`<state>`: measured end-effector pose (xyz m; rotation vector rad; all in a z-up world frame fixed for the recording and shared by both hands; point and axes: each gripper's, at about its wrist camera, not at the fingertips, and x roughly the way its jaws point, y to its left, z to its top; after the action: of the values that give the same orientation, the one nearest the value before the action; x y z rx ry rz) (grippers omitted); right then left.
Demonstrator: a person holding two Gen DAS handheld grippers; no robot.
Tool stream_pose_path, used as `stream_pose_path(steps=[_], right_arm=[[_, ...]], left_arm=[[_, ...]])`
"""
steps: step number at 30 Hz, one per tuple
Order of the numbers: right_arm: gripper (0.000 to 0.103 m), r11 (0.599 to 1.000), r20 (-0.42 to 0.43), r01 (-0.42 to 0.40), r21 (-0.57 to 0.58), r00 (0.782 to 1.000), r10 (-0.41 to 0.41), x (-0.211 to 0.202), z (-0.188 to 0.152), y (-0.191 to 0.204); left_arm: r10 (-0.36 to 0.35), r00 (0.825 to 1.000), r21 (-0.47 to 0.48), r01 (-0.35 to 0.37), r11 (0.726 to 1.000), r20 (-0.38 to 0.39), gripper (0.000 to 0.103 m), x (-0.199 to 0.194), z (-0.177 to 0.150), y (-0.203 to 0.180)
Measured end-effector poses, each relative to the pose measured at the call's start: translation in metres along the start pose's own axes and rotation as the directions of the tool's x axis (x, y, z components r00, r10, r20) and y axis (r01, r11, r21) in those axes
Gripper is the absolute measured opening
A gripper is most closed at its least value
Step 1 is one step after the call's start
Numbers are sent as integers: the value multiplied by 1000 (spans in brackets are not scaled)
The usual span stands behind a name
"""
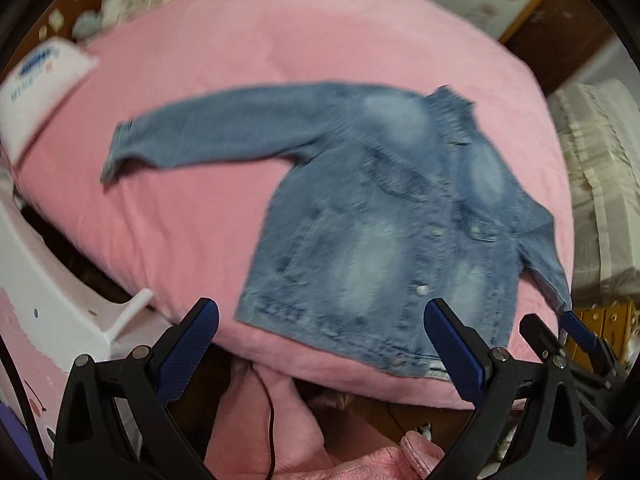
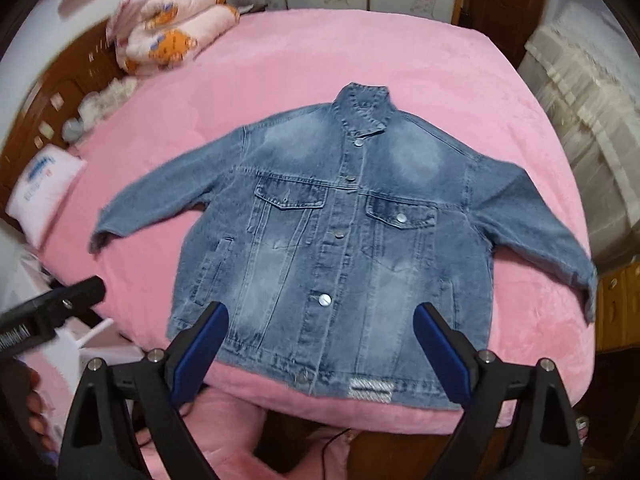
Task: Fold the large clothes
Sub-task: 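Grasp the cuff of the sleeve nearest the left gripper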
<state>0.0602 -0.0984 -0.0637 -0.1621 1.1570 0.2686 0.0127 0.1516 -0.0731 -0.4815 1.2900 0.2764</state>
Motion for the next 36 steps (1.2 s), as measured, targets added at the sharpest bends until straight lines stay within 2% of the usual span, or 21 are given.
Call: stream_pose_path(steps=[3,7,9,11,14,17,19,20,22,23,26,27,29,31,32,34,35,36], right_arm=[[94,999,-89,14,-38,996,-17,29,10,42],[94,998,-216,-6,-69,976,-9,63,22,99],[94,994,-249,-12,-105,968,-14,73,27,125],[94,990,-274,-22,-139,962,-17,82,32,149],[94,985,-321,-56,-160,947,2,95,33,179],[94,983,-358,-56,-177,934,-12,111,36,203],[94,983,-377,-43,-180,926,-29,121,38,213],[94,983,-388,-34,-180,921,-39,125,39,218],[94,983,-402,-36,-182,915,-41,130,39,224],[94,982,-408,-36,-184,912,-43,131,38,227],[94,984,-443,-31,-177,895,-52,140,34,232],[94,984,-456,-29,-174,888,-54,143,33,232],[94,986,-478,-25,-167,876,-59,149,29,234],[94,987,-492,-28,-157,869,-54,151,26,233],[94,988,-494,-31,-151,868,-49,152,25,232],[94,990,-495,-39,-132,868,-32,154,25,229],[94,991,-496,-41,-124,868,-26,156,25,228],[94,992,-496,-41,-119,868,-24,158,25,226]], left_arm=[[-10,997,-48,6,999,-82,101,24,23,50],[-86,984,-184,56,981,-159,101,57,54,120],[-128,977,-288,76,955,-169,101,76,68,159],[-159,974,-411,81,908,-159,101,97,79,199],[-227,964,-628,92,773,-138,101,131,85,259],[-257,965,-760,128,637,-53,101,156,86,309],[-271,963,-817,159,554,4,96,174,87,339],[-276,961,-833,171,526,23,94,180,87,349],[-286,956,-868,191,459,60,83,195,89,371],[-286,954,-888,203,413,85,80,201,88,382],[-303,941,-921,247,301,154,79,218,87,405],[-309,936,-925,258,279,168,78,225,92,412],[-309,932,-930,271,249,189,66,234,96,421],[-309,927,-925,293,242,213,40,239,100,426],[-305,924,-919,310,244,231,36,239,104,427],[-284,923,-905,335,261,260,21,237,109,423],[-264,926,-896,343,282,271,21,233,111,421],[-238,931,-885,342,315,275,20,228,114,418]])
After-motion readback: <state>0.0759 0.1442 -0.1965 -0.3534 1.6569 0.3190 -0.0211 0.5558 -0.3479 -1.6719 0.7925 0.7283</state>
